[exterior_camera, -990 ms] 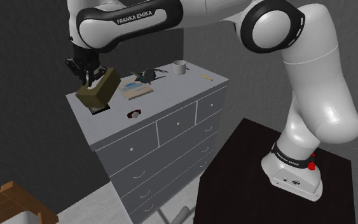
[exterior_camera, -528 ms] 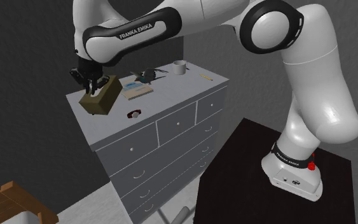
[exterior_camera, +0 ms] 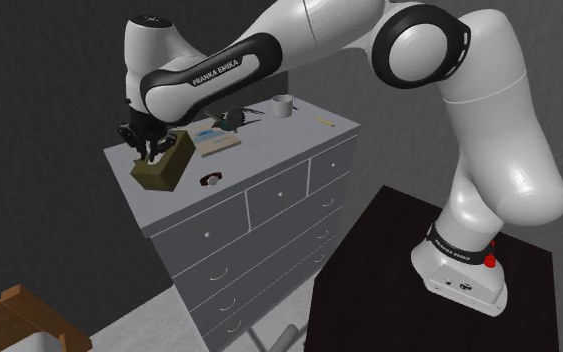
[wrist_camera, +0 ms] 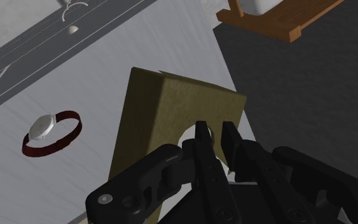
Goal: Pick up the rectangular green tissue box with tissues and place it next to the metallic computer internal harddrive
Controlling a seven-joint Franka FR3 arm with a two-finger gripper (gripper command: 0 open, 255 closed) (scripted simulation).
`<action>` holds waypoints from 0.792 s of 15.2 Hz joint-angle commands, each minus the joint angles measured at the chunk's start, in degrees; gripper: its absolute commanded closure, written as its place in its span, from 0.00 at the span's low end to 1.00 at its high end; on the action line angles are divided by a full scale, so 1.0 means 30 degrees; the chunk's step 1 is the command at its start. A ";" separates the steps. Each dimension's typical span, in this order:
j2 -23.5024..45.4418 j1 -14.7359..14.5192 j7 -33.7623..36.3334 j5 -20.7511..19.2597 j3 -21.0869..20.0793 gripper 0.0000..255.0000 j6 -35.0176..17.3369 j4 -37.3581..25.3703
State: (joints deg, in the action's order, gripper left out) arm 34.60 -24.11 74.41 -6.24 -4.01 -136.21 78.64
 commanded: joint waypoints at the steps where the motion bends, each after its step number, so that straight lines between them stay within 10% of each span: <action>1: 0.0126 -0.0019 0.0065 -0.0045 0.0025 1.00 -0.0510 0.0375; 12: 0.0523 -0.0038 0.0154 -0.0121 0.0079 1.00 -0.1388 0.0857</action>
State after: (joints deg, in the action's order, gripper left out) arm 36.18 -24.22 74.87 -6.61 -3.77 -140.36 81.21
